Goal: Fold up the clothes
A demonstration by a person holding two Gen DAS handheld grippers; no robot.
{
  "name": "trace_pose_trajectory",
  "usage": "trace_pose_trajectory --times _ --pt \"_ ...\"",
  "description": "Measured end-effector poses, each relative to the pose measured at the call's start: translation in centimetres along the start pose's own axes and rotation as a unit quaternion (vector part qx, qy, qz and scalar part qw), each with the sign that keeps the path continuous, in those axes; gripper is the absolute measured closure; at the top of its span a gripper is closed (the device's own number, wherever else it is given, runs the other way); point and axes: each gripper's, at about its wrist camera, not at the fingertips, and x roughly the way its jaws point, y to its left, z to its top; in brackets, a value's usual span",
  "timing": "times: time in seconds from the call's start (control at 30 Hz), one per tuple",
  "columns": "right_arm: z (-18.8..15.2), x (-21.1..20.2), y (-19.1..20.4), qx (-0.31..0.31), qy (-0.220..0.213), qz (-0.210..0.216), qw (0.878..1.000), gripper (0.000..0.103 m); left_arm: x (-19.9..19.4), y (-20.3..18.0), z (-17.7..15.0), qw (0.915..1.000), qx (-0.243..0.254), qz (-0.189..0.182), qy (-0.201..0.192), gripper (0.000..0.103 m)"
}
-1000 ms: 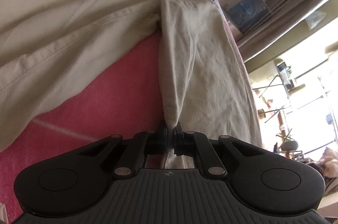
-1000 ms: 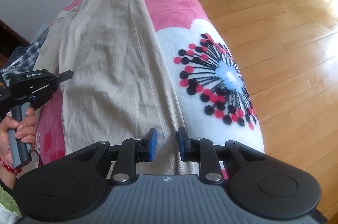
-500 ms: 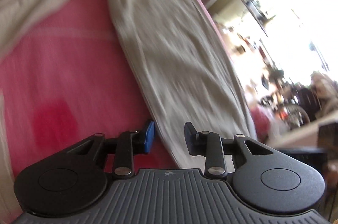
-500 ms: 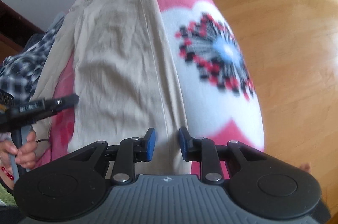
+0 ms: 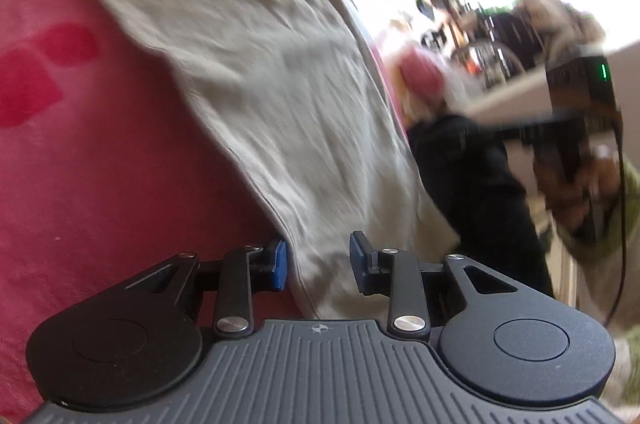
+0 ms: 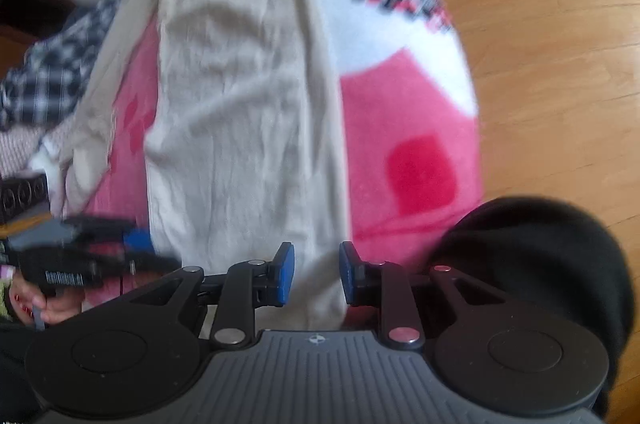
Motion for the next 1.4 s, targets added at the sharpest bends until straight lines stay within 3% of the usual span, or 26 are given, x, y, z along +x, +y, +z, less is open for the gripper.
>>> trace_pose_trajectory --times 0.13,0.3,0.4,0.5,0.57,0.8,1.1,1.2,1.3,1.4 --pt "0.1 1.1 -1.2 0.031 0.008 0.004 0.999 0.076 0.6 -1.0 -0.4 0.9988 0.039 0.005 0.029 0.068" --pt "-1.0 2.1 0.1 -0.019 0.039 -0.006 0.999 0.077 1.2 -2.2 -1.3 0.9951 0.079 0.006 0.060 0.065" --pt "-1.9 2.0 0.6 -0.043 0.060 -0.014 0.997 0.086 1.4 -2.2 -1.6 0.9951 0.080 0.013 0.057 0.067" --pt "-3.1 1.5 1.7 -0.074 0.070 -0.033 0.994 0.099 1.5 -2.6 -1.5 0.9936 0.091 0.035 0.058 0.083" --pt "-3.3 0.6 2.2 -0.089 0.064 -0.044 0.993 0.100 1.8 -2.8 -1.3 0.9934 0.092 0.024 0.065 0.096" --pt "-3.4 -2.0 1.2 -0.074 0.063 -0.048 0.994 0.103 3.0 -2.6 -1.0 0.9915 0.090 -0.018 0.092 0.099" --pt "-3.9 -0.3 0.5 -0.059 0.098 -0.045 0.992 0.103 4.2 -2.6 -0.7 0.9885 0.096 -0.024 0.115 0.100" --pt "-3.9 -0.4 0.9 -0.067 0.103 -0.059 0.991 0.102 4.0 -2.6 -0.7 0.9884 0.089 -0.032 0.119 0.099" --pt "-4.3 -1.7 1.6 -0.071 0.089 -0.083 0.990 0.100 4.2 -3.0 -0.9 0.9864 0.087 -0.054 0.129 0.082" --pt "-4.9 -3.5 2.3 -0.081 0.065 -0.108 0.989 0.099 4.4 -4.1 -1.2 0.9809 0.122 -0.059 0.139 0.068"
